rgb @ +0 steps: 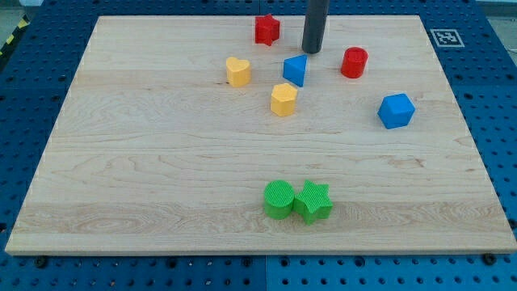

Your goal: Move the red circle towards the red star

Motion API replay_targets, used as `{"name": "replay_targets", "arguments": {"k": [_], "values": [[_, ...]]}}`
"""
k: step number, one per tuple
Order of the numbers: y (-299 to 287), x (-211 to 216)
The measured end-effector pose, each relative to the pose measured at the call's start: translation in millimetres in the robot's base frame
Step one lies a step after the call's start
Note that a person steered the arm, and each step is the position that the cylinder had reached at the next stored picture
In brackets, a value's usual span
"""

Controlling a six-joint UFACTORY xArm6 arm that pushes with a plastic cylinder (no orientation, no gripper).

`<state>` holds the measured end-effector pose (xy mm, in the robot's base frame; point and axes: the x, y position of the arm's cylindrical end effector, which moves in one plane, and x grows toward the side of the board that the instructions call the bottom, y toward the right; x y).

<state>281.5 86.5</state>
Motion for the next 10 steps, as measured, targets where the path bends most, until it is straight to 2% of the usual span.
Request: {"name": "replay_targets", "arguments": {"k": [2, 4, 5, 6, 8, 9, 10], "values": [[19, 0], [73, 0], [107, 8], [116, 43], [89, 54], [39, 54], [15, 40]]}}
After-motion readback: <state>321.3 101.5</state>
